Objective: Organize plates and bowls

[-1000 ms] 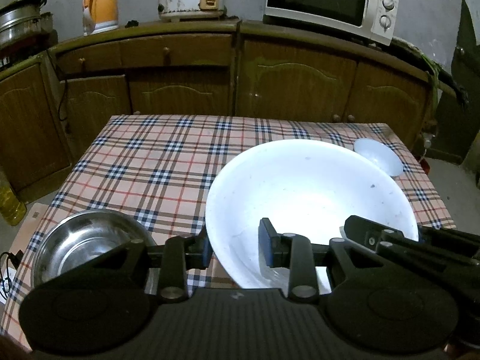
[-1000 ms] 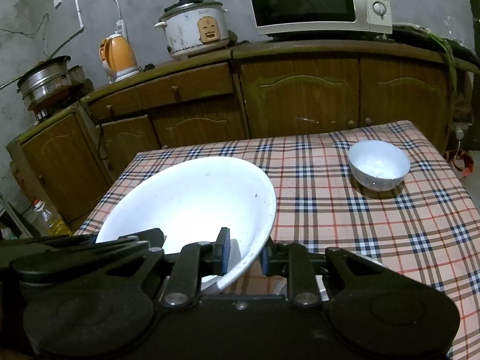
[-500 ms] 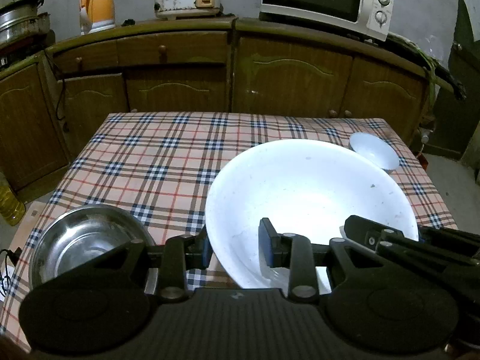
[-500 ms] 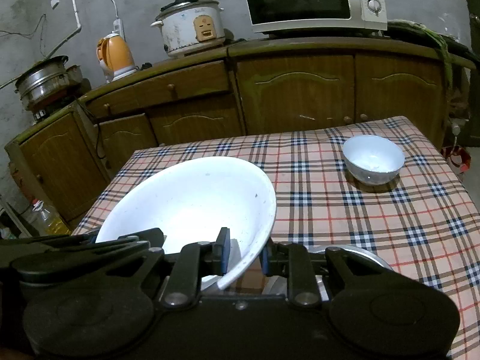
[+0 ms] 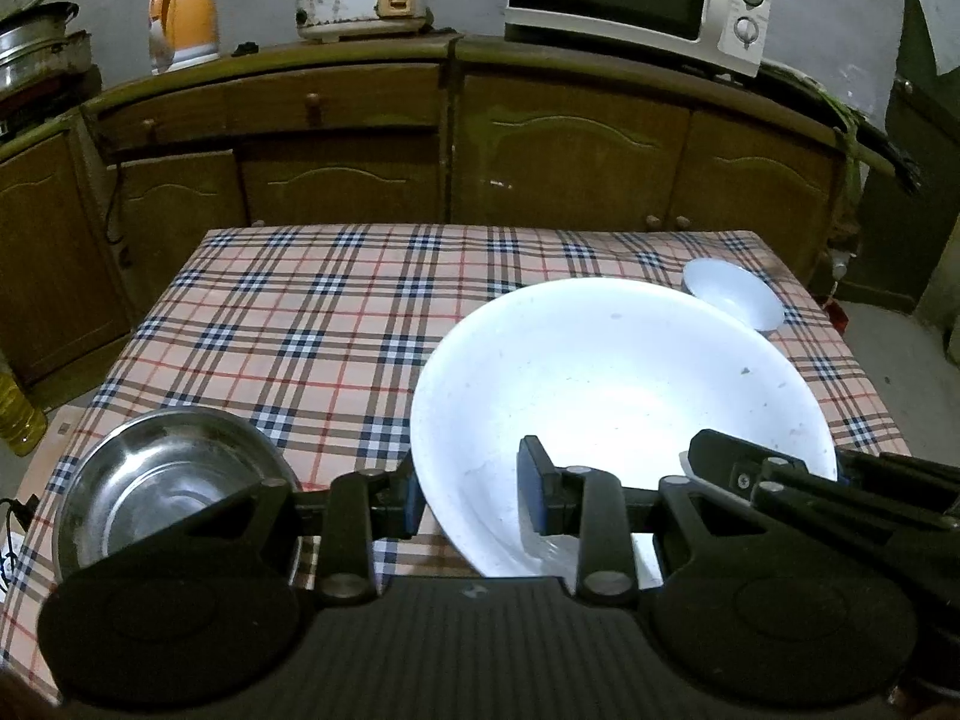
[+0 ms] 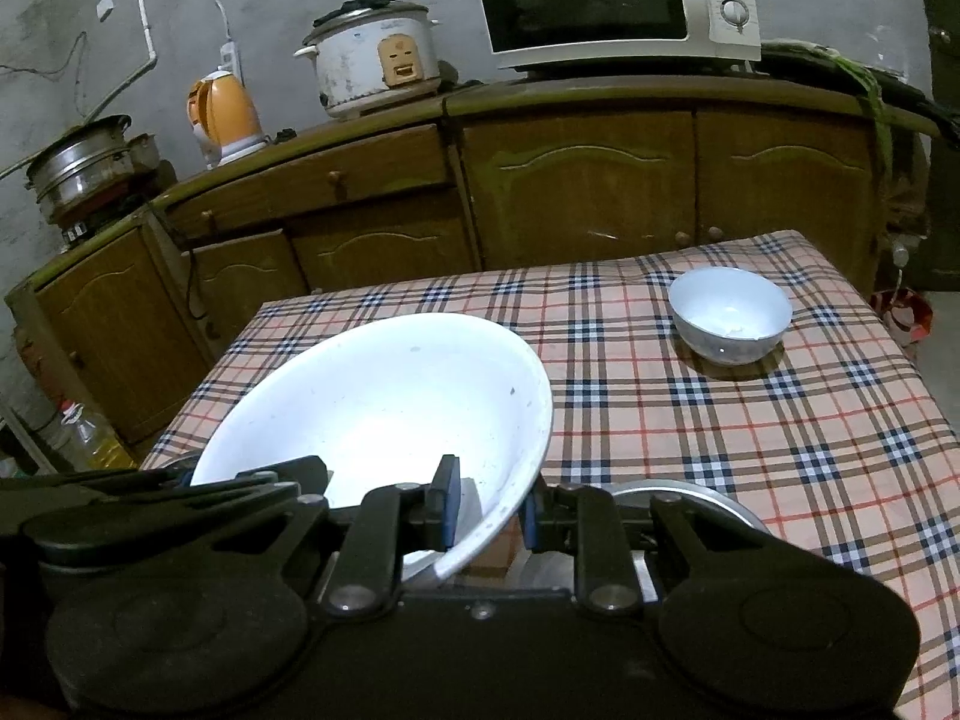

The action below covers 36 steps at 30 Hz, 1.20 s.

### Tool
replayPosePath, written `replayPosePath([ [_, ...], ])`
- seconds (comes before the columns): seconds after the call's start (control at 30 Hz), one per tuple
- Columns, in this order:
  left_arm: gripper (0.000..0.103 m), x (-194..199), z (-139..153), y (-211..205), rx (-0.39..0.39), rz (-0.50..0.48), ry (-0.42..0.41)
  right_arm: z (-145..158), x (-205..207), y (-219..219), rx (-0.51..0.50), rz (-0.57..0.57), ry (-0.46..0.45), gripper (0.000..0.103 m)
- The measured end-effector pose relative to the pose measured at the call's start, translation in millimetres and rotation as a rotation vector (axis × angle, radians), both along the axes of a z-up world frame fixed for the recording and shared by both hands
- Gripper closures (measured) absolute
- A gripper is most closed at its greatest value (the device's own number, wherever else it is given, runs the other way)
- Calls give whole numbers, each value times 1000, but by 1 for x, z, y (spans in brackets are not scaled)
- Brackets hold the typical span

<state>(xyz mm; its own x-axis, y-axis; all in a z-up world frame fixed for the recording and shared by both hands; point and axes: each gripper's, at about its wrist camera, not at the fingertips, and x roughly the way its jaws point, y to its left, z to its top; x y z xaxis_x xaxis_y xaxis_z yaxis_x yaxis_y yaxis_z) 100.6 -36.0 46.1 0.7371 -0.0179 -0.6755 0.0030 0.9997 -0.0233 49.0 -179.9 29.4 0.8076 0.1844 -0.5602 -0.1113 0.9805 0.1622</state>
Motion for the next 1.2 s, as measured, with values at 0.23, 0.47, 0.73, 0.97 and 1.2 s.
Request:
replayPosePath([
  [0.23, 71, -3, -1, -4, 1, -12, -1, 0, -5, -3, 0, -10, -2, 77],
  [0.47, 71, -5, -2, -10, 3, -22, 0, -1, -9, -9, -4, -20, -1, 77],
  [0.73, 71, -6, -4, -15, 0, -33, 4, -1, -13, -14, -7, -33, 0, 77],
  [0.97, 71, -8, -5, -19, 0, -45, 7, -2, -16, -19, -11, -45, 1, 77],
  [1.2, 71, -9, -8, -26, -1, -63, 13, -4, -19, -27, -17, -61, 3, 77],
])
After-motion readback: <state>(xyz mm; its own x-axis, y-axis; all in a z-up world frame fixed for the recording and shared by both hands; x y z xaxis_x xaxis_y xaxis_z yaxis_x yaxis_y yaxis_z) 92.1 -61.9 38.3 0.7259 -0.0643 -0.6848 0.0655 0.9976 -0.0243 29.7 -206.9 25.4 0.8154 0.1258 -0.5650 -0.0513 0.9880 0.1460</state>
